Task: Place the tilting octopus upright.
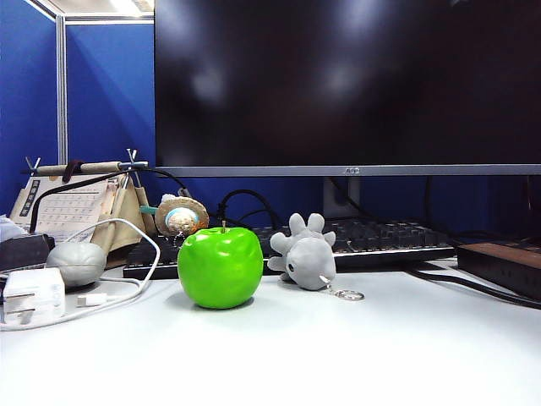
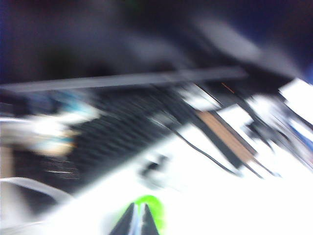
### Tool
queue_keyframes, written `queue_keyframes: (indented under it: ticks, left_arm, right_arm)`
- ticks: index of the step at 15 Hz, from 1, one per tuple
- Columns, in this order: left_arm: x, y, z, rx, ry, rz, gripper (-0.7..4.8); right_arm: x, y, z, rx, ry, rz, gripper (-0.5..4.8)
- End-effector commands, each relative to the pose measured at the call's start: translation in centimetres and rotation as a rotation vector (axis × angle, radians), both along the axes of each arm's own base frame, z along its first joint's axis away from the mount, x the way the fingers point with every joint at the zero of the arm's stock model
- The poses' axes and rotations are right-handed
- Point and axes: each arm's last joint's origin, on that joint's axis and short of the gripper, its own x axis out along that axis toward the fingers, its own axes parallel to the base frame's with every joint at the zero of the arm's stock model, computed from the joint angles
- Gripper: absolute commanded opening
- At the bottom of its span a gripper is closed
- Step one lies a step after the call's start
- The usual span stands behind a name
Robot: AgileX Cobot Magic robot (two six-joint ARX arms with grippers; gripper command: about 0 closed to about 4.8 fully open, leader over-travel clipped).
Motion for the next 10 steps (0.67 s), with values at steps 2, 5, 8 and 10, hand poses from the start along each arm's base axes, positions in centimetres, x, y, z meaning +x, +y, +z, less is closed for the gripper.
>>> queue_keyframes:
  ticks: [2, 5, 8, 10]
  left_arm:
    - [2.1, -4.9, -2.4, 0.067, 0.091, -0.155, 0.21]
    - [3.2, -6.6, -4.1, 0.231, 0.067, -0.083, 0.21]
    - [4.1, -6.5, -4.9, 0.347, 0.055, 0.048, 0.21]
    - [4.5, -6.6, -5.2, 0.358, 0.057, 0.065, 0.21]
  right_arm:
    - [4.1, 5.2, -3.8, -0.035, 0.106, 0.21, -0.06]
    - [6.6, 6.8, -6.8, -0.109, 0.117, 0.208, -0.06]
    - [8.0, 7.2, -8.5, -0.145, 0.126, 0.182, -0.06]
    - [8.4, 7.2, -8.6, -0.152, 0.098, 0.159, -0.06]
